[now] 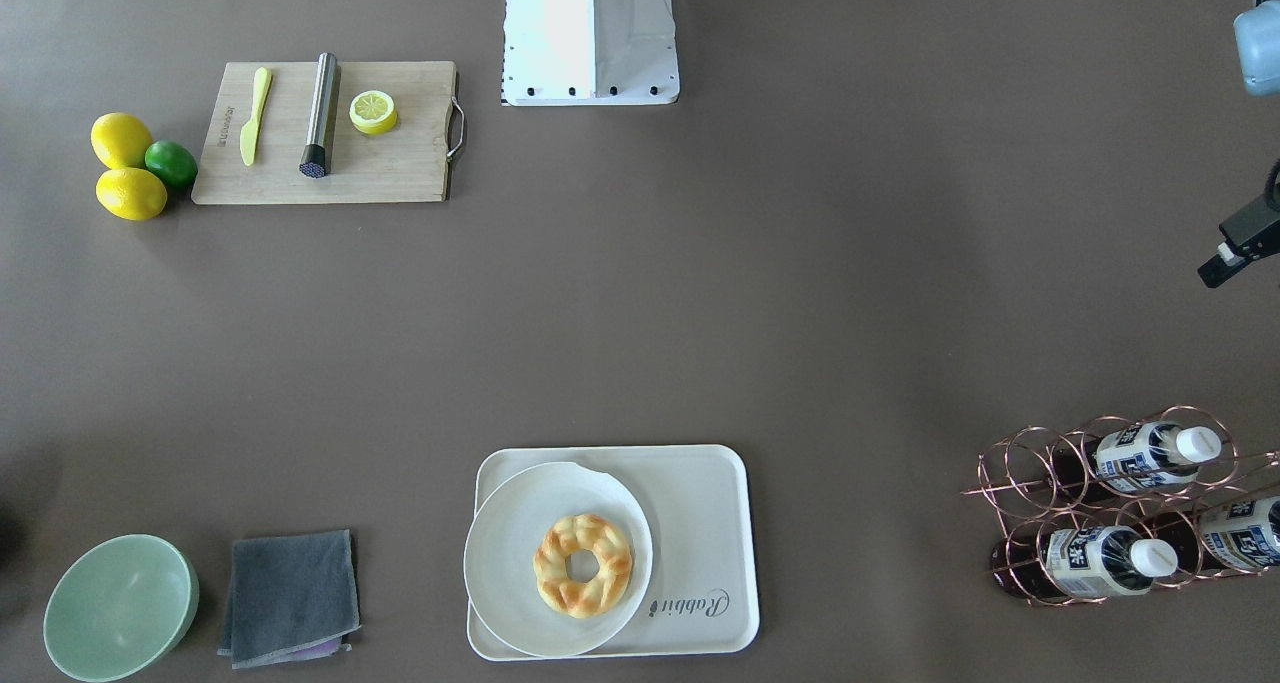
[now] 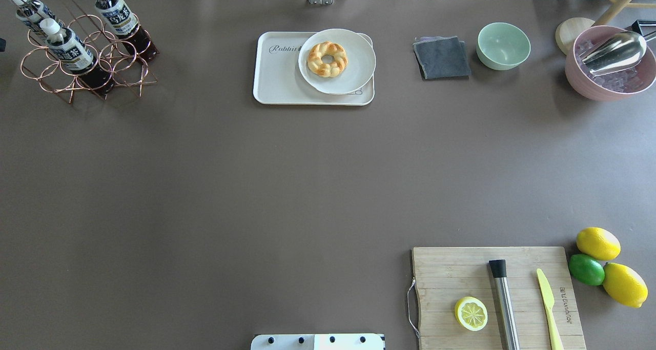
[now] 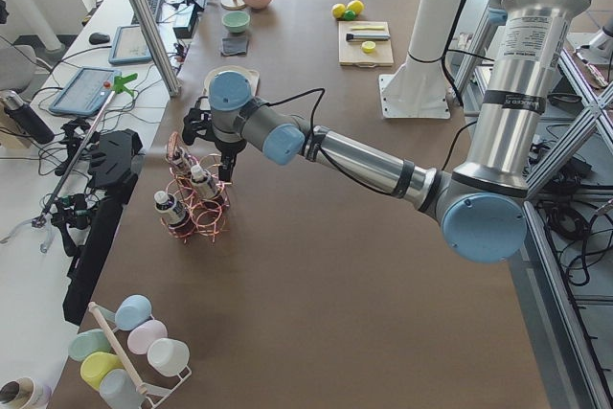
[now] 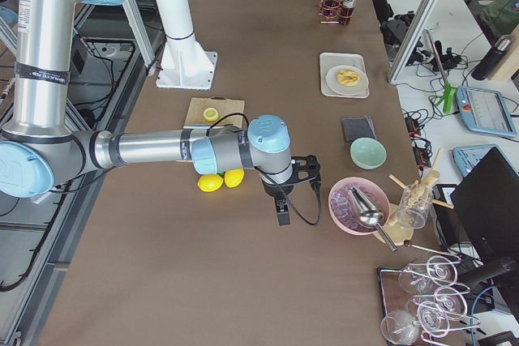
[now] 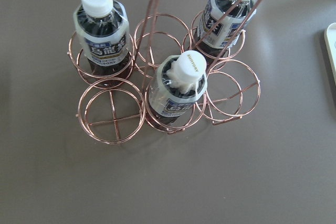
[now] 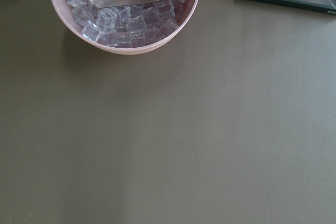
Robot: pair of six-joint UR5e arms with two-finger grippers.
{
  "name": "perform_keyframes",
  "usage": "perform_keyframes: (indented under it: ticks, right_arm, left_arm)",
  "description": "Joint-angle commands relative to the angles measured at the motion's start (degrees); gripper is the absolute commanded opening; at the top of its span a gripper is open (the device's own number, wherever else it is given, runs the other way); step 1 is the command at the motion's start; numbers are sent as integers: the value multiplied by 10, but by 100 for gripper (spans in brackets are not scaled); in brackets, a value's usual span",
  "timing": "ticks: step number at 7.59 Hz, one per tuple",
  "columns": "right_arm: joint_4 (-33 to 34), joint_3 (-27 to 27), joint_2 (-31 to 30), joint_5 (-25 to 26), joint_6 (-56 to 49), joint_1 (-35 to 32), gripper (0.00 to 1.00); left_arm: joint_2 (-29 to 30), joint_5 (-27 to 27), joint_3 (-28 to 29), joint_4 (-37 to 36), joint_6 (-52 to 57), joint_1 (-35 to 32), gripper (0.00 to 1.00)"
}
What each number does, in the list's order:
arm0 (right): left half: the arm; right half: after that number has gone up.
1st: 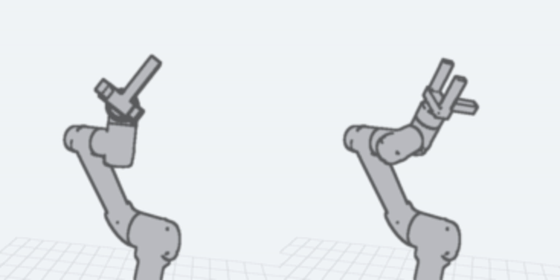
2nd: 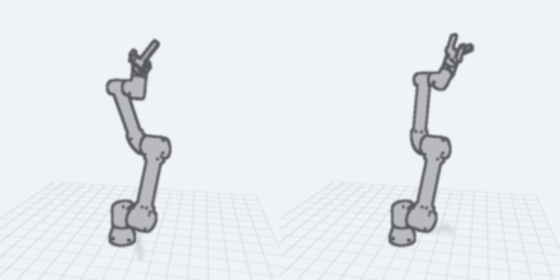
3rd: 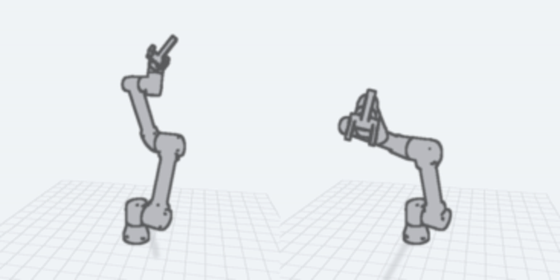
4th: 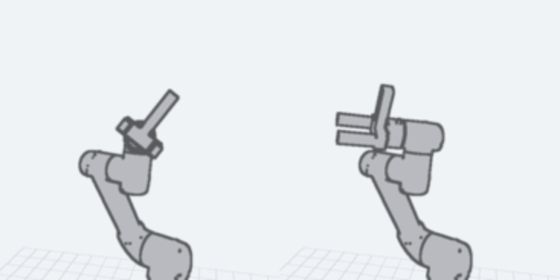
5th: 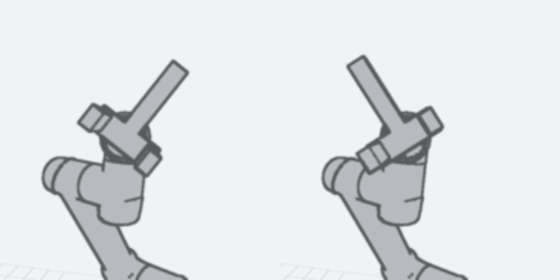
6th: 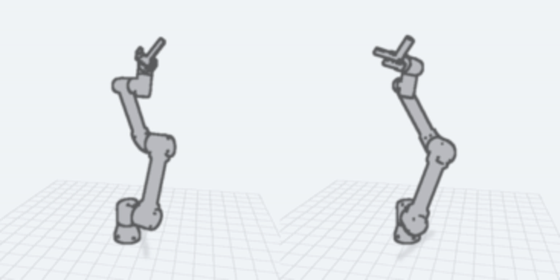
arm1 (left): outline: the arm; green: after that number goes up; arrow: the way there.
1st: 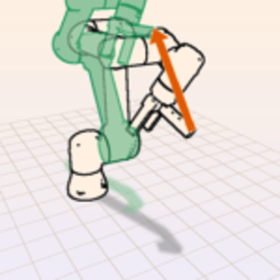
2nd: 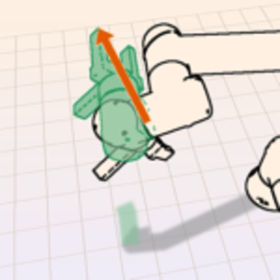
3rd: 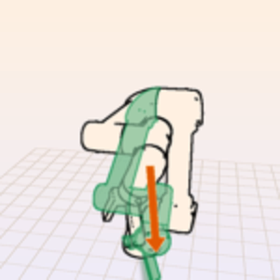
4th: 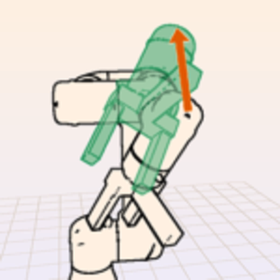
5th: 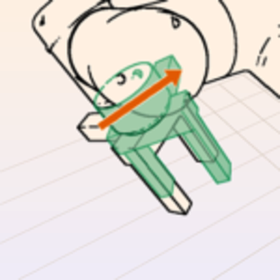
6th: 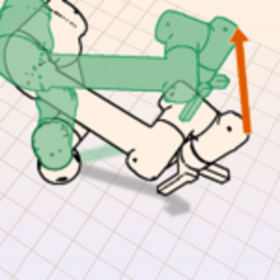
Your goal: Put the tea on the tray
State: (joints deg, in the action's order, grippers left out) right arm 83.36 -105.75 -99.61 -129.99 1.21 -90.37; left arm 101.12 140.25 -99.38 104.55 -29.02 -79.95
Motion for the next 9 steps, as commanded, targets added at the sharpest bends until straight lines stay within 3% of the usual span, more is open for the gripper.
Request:
perform_keyframes:
  ticks: [1, 4, 7, 9]
  right_arm:
    - [1, 1, -1, 0, 0, 0, 100]
    - [0, 12, 0, 0, 0, 0, 100]
    - [0, 15, 1, 0, 0, 0, 100]
    - [0, 15, 1, 0, 0, 1, 100]
  left_arm:
    - [41, -112, 11, 2, -53, 31, 98]
    - [63, -237, 22, 6, -94, 80, 98]
    - [65, -256, 99, 152, -122, 102, 97]
    - [69, -256, 99, 163, -121, 101, 92]
